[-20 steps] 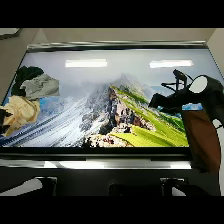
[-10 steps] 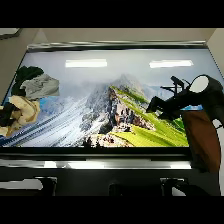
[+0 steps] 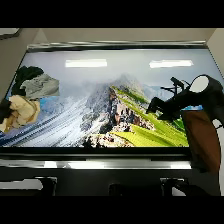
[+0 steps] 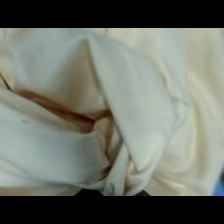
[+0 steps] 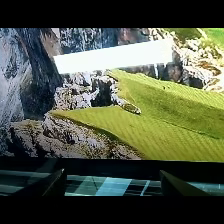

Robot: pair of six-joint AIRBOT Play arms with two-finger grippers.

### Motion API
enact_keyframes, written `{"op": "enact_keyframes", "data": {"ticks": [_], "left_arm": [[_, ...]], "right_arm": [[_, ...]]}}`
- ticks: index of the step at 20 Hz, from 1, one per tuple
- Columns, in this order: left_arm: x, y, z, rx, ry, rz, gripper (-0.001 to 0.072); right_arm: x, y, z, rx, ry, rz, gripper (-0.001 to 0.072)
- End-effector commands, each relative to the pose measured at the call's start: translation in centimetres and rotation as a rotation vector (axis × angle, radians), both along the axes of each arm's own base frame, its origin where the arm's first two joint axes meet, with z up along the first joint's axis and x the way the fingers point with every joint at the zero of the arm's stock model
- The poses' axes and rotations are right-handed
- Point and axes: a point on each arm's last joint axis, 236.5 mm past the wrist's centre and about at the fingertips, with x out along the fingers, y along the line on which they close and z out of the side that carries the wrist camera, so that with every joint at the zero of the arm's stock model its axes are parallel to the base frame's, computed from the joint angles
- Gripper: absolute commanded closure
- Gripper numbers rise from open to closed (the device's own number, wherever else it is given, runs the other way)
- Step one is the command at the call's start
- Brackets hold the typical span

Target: Fold the shirts.

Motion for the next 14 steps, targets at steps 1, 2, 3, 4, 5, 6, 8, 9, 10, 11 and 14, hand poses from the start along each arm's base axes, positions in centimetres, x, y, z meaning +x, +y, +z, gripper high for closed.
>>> {"op": "enact_keyframes", "data": {"ticks": [1, 2, 3, 4, 5, 6, 8, 9, 10, 11, 14], "left_arm": [[2.0, 1.1, 11.3, 0.114, -0.219, 0.055, 0.0678], [2.1, 0.7, 16.2, 0.165, -0.309, 0.061, 0.0678], [1.9, -0.2, 20.7, 0.215, -0.390, 0.055, 0.0678], [1.3, -1.9, 25.2, 0.271, -0.475, 0.036, 0.0678], [0.4, -4.0, 28.9, 0.308, -0.543, 0.008, 0.0678], [-0.5, -7.0, 32.5, 0.341, -0.612, -0.035, 0.0678], [-2.3, -14.2, 38.3, 0.369, -0.752, -0.159, 0.0678], [-3.2, -18.4, 40.6, 0.361, -0.820, -0.241, 0.0678], [-3.9, -22.3, 42.3, 0.342, -0.882, -0.325, 0.0678], [-4.6, -26.4, 43.5, 0.308, -0.939, -0.417, 0.0679], [-5.8, -37.3, 45.1, 0.170, -1.058, -0.669, 0.0680]], "right_arm": [[-0.1, 0.0, 0.0, 0.000, 0.005, 0.003, 0.0020], [-0.1, 0.0, 0.0, 0.000, 0.003, 0.002, 0.0020], [0.0, 0.0, 0.0, 0.000, 0.002, 0.001, 0.0020], [0.0, 0.0, 0.0, 0.000, 0.001, 0.001, 0.0020], [0.1, 0.0, 0.0, 0.000, -0.002, 0.000, 0.0020], [0.1, 0.0, 0.0, 0.000, -0.002, 0.000, 0.0020], [0.1, 0.0, 0.0, 0.000, -0.004, 0.004, 0.0024], [0.1, 0.0, 0.0, -0.002, -0.008, 0.010, 0.0027], [0.1, -0.1, 0.1, -0.007, -0.020, 0.021, 0.0039], [0.2, -0.2, 0.3, -0.016, -0.036, 0.028, 0.0040], [1.0, -1.1, 1.9, -0.054, -0.133, 0.011, 0.0040]]}}
